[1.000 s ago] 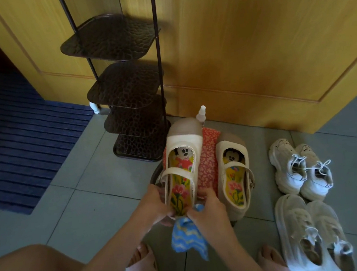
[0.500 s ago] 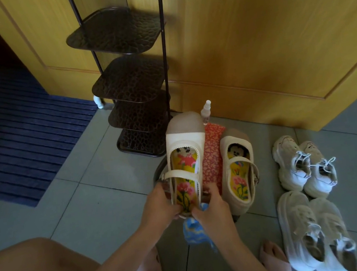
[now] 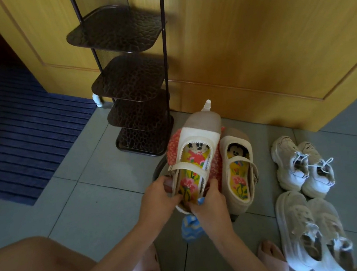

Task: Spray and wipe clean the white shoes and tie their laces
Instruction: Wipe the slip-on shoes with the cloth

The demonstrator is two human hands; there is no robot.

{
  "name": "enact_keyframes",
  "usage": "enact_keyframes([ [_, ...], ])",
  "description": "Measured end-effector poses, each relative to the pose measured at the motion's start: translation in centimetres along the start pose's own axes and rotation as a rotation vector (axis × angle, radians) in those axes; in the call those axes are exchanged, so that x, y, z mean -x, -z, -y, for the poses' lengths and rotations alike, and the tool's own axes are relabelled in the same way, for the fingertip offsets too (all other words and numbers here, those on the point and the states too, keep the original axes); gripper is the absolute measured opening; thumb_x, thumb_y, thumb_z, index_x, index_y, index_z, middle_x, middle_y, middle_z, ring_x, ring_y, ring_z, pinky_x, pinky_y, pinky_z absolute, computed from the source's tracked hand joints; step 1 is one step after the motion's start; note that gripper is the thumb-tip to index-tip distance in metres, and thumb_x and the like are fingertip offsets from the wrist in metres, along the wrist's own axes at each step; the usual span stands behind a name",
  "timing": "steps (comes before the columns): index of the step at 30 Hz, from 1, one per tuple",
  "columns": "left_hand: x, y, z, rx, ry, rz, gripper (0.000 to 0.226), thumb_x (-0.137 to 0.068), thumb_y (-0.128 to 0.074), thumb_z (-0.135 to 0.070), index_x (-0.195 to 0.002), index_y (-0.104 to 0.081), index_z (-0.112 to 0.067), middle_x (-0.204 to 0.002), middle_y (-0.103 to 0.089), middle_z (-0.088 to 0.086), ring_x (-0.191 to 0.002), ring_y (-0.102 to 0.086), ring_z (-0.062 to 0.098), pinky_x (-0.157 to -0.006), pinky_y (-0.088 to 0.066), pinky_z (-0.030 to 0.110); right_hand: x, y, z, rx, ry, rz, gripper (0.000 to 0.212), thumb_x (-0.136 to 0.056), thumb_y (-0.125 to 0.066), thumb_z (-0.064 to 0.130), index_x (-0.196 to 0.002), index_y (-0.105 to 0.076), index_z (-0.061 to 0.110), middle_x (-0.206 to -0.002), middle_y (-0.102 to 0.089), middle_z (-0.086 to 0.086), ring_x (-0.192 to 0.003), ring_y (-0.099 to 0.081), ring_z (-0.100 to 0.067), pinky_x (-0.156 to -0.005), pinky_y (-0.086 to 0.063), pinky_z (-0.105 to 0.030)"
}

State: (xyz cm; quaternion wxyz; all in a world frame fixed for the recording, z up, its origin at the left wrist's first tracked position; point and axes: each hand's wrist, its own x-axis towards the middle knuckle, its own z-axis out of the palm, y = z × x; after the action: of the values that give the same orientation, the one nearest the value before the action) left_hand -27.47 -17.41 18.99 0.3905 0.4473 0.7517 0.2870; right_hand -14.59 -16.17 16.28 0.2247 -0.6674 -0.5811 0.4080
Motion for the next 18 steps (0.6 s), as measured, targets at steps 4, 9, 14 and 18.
enact_keyframes([
  [4,0.0,-0.2,0.4,0.021,0.014,0.034,0.03,-0.075,-0.069,-0.005,-0.096,-0.053,-0.02,-0.081,-0.054,-0.013,-0.078,-0.057,0.011,-0.065,-0.052,0.027,-0.5,-0.4,-0.3,-0.005,0.009,-0.024,0.045,-0.077,-0.072,0.012,-0.109,-0.04,0.018,-0.106,-0.061,-0.004,-0.1,-0.061,-0.019,-0.076,-0.054,-0.03],
  [9,0.0,-0.5,0.3,0.009,-0.014,-0.039,0.031,-0.071,-0.068,-0.002,-0.093,-0.053,-0.018,-0.077,-0.054,-0.011,-0.071,-0.053,0.003,-0.057,-0.037,0.011,0.1,-0.5,-0.5,-0.069,-0.014,-0.045,0.049,-0.075,-0.077,0.014,-0.11,-0.043,0.018,-0.105,-0.06,0.001,-0.097,-0.06,-0.015,-0.07,-0.05,-0.019],
  [14,-0.2,-0.9,-0.2,0.004,0.003,-0.081,0.028,-0.072,-0.068,-0.005,-0.094,-0.056,-0.017,-0.074,-0.055,-0.013,-0.071,-0.055,0.007,-0.055,-0.039,0.012,0.8,0.4,-0.2,-0.174,0.0,-0.135,0.036,-0.078,-0.074,0.015,-0.103,-0.048,0.018,-0.09,-0.061,0.005,-0.082,-0.06,-0.011,-0.065,-0.045,-0.015],
  [18,0.2,-0.9,-0.1,-0.052,0.008,-0.085,0.032,-0.076,-0.068,-0.008,-0.106,-0.057,-0.014,-0.083,-0.055,-0.009,-0.072,-0.051,0.005,-0.05,-0.033,0.007,0.7,0.3,0.5,-0.139,-0.016,-0.137,0.03,-0.08,-0.071,0.01,-0.098,-0.046,0.011,-0.083,-0.057,-0.001,-0.069,-0.053,-0.002,-0.053,-0.044,-0.011],
])
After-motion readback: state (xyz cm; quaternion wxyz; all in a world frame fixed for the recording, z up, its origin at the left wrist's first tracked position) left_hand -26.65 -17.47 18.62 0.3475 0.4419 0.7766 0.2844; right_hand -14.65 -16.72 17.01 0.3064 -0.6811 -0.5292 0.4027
